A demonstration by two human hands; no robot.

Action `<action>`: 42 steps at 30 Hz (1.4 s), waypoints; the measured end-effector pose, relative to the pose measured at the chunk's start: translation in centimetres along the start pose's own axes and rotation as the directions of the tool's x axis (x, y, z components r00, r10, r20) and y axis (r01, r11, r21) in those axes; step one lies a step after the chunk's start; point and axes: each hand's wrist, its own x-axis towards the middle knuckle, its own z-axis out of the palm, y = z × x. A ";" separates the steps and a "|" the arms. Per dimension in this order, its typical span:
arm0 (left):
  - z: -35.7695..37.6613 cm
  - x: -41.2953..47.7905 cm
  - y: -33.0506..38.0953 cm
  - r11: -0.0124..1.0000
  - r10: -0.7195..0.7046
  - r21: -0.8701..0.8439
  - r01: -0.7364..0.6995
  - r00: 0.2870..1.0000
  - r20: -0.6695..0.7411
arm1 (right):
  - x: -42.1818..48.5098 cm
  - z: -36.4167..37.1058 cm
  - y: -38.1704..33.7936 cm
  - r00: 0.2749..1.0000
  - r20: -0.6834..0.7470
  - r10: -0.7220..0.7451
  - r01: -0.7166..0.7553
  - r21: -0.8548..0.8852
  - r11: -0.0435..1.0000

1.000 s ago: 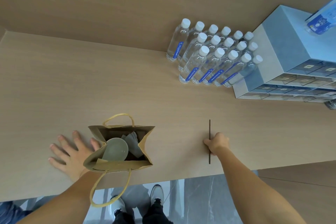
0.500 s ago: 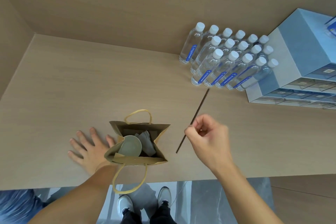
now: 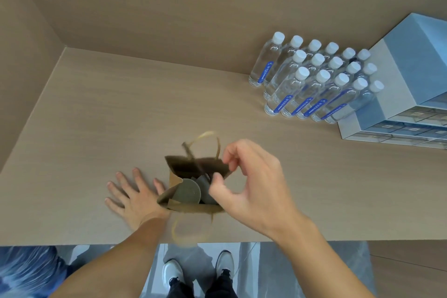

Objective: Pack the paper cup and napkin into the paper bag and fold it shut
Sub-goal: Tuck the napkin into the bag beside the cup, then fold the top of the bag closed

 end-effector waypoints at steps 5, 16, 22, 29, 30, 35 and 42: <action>0.0 -0.1 0.0 1.000 0.003 0.001 -0.003 1.000 0.002 | -1.8 -1.5 0.2 0.997 -0.073 0.005 -0.002 0.043 0.999; -4.2 0.5 -0.9 0.975 0.113 -0.212 -0.065 0.969 0.218 | -7.2 -0.5 3.5 0.922 0.128 0.367 -0.383 0.147 0.912; -15.1 -1.0 -3.2 0.626 0.618 -0.719 -0.301 0.754 0.222 | -8.1 1.4 3.2 0.884 0.285 0.370 -0.439 0.239 0.866; -17.4 -2.1 -1.3 0.495 0.827 -0.701 -0.513 0.525 0.199 | -4.8 4.8 4.1 0.912 0.267 0.311 -0.383 0.288 0.878; -17.6 -1.8 -1.2 0.494 0.820 -0.686 -0.534 0.548 0.164 | -4.4 4.8 4.5 0.926 0.236 0.294 -0.355 0.282 0.891; -18.3 -0.9 -0.2 0.403 0.800 -0.736 -0.544 0.600 -0.005 | -2.7 4.5 6.3 0.953 0.121 0.279 -0.303 0.457 0.836; -16.9 0.3 1.1 0.395 0.785 -0.658 -0.641 0.608 -0.121 | -0.2 5.3 8.4 0.962 0.069 0.266 -0.262 0.518 0.814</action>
